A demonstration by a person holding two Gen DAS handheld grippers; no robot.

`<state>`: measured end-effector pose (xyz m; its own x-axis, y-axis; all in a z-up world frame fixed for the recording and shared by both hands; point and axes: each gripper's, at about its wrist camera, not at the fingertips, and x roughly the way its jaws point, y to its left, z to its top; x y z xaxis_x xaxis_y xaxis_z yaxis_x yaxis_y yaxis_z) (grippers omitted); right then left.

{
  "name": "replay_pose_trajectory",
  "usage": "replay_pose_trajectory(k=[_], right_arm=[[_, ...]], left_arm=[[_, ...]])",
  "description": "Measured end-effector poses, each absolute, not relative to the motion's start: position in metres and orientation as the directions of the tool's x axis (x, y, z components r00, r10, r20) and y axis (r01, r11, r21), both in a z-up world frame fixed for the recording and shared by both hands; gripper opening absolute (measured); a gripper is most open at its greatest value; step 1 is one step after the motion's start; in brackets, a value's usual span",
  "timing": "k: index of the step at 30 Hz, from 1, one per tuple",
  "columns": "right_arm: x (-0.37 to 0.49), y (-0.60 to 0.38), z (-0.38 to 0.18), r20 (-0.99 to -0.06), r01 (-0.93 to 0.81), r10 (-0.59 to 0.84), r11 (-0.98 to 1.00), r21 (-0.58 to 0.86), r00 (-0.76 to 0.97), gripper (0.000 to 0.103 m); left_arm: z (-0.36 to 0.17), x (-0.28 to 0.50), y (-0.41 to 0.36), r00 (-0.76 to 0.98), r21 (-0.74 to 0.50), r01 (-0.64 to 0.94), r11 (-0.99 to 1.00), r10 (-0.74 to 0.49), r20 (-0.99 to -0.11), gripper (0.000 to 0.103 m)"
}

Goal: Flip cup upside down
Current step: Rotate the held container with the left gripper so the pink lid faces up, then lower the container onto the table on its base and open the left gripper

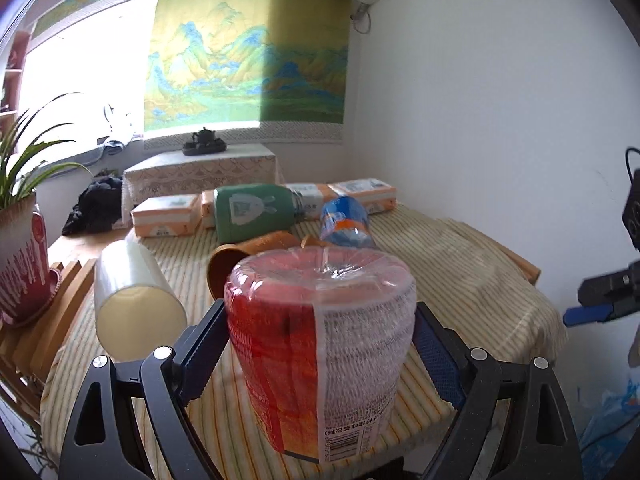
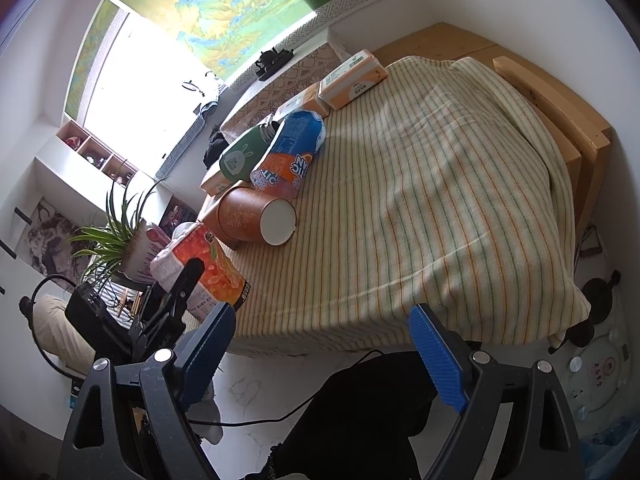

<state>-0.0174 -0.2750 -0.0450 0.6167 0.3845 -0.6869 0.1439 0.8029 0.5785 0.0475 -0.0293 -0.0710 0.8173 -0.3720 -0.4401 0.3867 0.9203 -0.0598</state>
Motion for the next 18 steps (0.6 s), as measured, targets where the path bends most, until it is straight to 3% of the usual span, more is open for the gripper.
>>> replay_pose_trajectory(k=[6, 13, 18], right_arm=[[-0.021, -0.266, -0.043, -0.689, 0.132, 0.378, 0.814, 0.565, 0.619, 0.086], [-0.026, -0.258, -0.04, -0.691, 0.116, 0.382, 0.822, 0.558, 0.613, 0.086], [-0.031, -0.254, -0.038, -0.687, 0.107, 0.378, 0.827, 0.552, 0.621, 0.086]], left_arm=[[-0.078, 0.041, -0.022, 0.803, -0.075, 0.382, 0.921, -0.372, -0.465, 0.09], [-0.08, 0.043, -0.021, 0.785, -0.087, 0.393, 0.915, -0.384, -0.486, 0.102], [-0.08, 0.048, -0.026, 0.763, -0.094, 0.405, 0.909, -0.393, -0.514, 0.102]])
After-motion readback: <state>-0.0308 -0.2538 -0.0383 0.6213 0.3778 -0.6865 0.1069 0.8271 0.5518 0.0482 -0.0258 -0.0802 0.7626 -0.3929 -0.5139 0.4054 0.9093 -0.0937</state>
